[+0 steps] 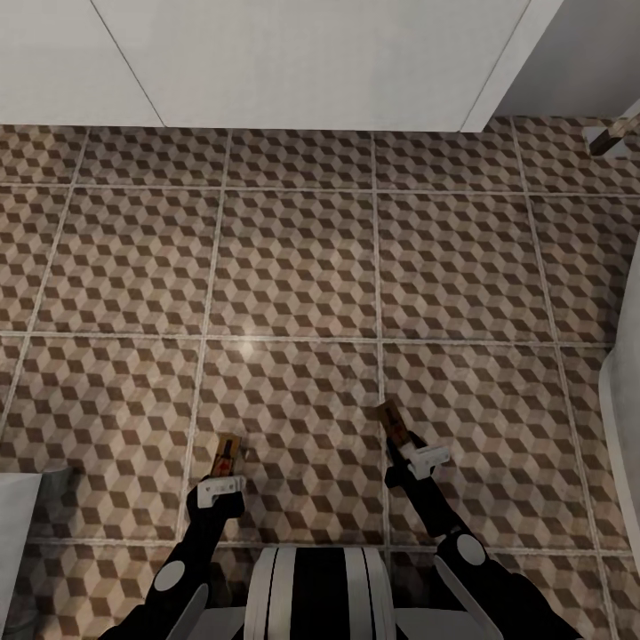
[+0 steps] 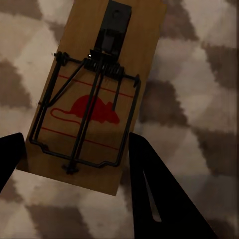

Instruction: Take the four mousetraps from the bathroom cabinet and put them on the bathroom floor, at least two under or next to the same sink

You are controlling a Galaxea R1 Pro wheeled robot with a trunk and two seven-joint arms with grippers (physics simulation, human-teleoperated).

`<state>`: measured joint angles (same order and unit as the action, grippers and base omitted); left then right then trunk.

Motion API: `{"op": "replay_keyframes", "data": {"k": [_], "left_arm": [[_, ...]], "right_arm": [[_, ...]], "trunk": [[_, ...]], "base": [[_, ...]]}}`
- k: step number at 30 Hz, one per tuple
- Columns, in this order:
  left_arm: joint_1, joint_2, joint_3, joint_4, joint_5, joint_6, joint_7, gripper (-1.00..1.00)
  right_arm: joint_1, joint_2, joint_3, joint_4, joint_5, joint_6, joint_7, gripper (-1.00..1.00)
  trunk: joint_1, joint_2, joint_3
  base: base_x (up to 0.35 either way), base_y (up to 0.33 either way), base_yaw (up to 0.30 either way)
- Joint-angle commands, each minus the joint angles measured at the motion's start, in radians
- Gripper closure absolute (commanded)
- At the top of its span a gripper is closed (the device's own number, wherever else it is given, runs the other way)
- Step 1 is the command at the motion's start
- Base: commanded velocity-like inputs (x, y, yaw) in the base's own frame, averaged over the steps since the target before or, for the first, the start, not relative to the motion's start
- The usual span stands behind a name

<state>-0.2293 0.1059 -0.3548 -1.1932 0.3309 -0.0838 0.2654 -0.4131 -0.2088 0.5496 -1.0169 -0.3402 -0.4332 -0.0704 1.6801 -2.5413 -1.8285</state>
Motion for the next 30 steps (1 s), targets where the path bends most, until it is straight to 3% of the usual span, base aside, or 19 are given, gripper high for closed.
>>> {"op": "replay_keyframes", "data": {"k": [1,14,20,30], "left_arm": [[-0.001,0.002,-0.005,0.000,0.008,-0.005,0.009,1.00],[-0.001,0.000,-0.011,-0.006,0.008,-0.005,0.011,1.00],[-0.001,-0.002,-0.062,-0.003,0.008,-0.005,0.013,1.00],[-0.001,-0.002,-0.069,-0.004,0.008,-0.005,0.014,1.00]], "right_arm": [[-0.001,-0.001,0.006,0.000,-0.007,-0.004,-0.006,1.00],[-0.001,-0.029,0.005,0.000,-0.010,-0.005,-0.005,1.00],[-0.001,-0.030,0.006,0.000,-0.010,-0.006,-0.005,1.00],[-0.001,-0.031,0.005,0.000,-0.010,-0.007,-0.005,1.00]], "trunk": [[0.000,0.000,0.000],[0.000,0.000,0.000],[0.000,0.000,0.000],[0.004,-0.003,-0.004]], "base": [[0.000,0.000,0.000],[0.000,0.000,0.000],[0.000,0.000,0.000],[0.000,0.000,0.000]]}}
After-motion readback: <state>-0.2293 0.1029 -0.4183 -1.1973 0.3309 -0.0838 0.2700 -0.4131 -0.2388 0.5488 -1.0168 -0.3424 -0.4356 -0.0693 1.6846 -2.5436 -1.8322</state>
